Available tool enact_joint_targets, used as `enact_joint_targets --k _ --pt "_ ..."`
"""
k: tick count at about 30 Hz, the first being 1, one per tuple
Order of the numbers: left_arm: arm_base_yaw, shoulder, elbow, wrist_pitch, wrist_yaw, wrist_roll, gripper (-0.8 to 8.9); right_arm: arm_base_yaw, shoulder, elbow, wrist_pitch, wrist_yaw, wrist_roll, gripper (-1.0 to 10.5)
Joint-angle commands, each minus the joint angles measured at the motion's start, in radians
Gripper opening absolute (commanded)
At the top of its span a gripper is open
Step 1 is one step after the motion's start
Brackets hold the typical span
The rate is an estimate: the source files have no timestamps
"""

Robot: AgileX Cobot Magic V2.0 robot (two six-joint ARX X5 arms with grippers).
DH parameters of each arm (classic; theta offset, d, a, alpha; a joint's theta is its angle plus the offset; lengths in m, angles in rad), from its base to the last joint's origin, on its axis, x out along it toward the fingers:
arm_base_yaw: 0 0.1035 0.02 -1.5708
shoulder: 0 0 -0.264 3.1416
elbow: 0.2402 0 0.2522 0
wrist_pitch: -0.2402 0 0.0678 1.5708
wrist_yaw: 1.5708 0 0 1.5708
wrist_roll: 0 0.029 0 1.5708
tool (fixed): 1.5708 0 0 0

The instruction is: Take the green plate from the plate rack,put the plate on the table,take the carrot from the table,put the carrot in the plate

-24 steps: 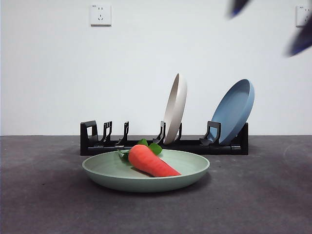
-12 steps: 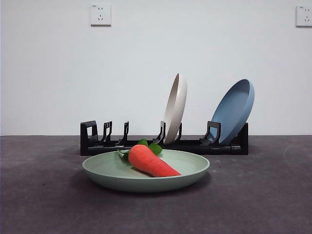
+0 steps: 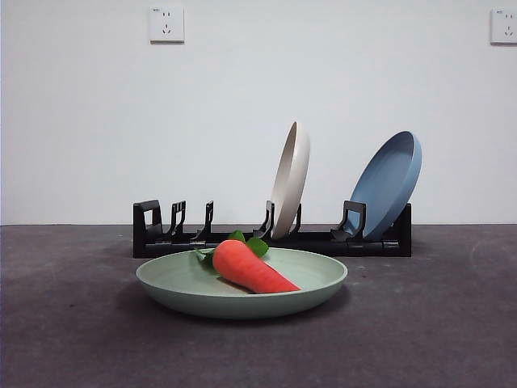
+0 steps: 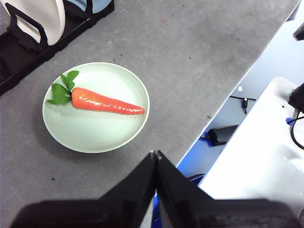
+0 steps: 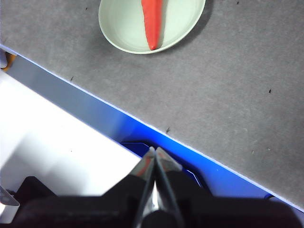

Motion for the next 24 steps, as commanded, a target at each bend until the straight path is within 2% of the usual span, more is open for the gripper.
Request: enact_joint_targets --k 1,13,15,19,21,24 --pt "-0.003 0.0 0.001 0.009 -0.002 -0.006 -0.03 0.002 -0.001 -0.005 0.002 0.003 0.006 0.0" --pt "-0.003 -0.001 0.001 0.013 -0.002 -0.006 -0.04 0.002 -0.001 -0.005 0.002 0.003 0.006 0.0" --pt "0.013 -0.006 0.001 0.031 -0.053 0.006 -0.04 0.002 -0.001 -0.005 0.001 0.003 0.006 0.0" --pt "0.108 -0.041 -0.001 0.141 -0.131 0.169 -0.03 0.002 -0.001 -0.005 0.001 0.003 0.006 0.0" --pt "0.187 -0.068 -0.003 0.243 -0.121 0.245 -0.03 0.002 -0.001 -0.005 0.0 0.003 0.006 0.0" --pt "0.334 -0.123 -0.027 0.422 -0.06 0.285 -0.03 0.002 -0.001 -0.005 0.0 0.003 0.006 0.0"
